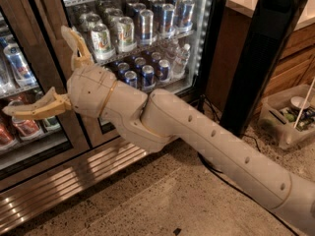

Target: Open left fridge door

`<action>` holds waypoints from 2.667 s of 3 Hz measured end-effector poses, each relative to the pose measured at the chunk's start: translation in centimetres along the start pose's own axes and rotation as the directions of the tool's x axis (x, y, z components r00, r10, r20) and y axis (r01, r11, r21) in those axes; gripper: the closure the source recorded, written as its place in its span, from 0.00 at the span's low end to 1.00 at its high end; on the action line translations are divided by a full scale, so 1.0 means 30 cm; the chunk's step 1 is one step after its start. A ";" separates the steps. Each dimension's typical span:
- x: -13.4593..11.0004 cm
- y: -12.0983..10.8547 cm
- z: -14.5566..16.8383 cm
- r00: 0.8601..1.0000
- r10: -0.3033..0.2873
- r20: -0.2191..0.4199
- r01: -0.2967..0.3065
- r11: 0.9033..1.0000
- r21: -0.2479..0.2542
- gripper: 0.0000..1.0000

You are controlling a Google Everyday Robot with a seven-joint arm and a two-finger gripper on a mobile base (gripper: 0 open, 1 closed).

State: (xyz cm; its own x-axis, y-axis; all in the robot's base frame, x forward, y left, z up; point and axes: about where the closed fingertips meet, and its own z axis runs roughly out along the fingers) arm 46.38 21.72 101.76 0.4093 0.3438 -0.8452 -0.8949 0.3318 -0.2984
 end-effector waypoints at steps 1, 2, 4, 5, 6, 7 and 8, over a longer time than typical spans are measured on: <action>-0.042 -0.041 -0.028 0.995 0.062 0.084 -0.065 0.997 0.028 0.00; -0.040 -0.041 -0.029 0.995 0.062 0.083 -0.065 0.997 0.029 0.00; -0.049 -0.165 0.023 0.993 0.101 -0.057 -0.099 0.994 0.036 0.00; -0.051 -0.164 0.024 0.993 0.101 -0.055 -0.100 0.994 0.035 0.00; -0.048 -0.174 0.053 0.992 0.107 -0.066 -0.107 0.994 -0.003 0.00; -0.075 -0.177 0.158 0.990 0.113 -0.088 -0.122 0.987 -0.106 0.00; -0.028 -0.167 0.232 0.976 0.146 -0.158 -0.173 0.969 -0.173 0.00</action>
Offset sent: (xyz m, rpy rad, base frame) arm 0.0028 -0.0147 0.0120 0.0989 0.0363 0.0289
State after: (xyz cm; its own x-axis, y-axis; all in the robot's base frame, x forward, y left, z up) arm 51.74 25.87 107.04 0.2405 0.2452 -0.9391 -0.9694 0.1097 -0.2196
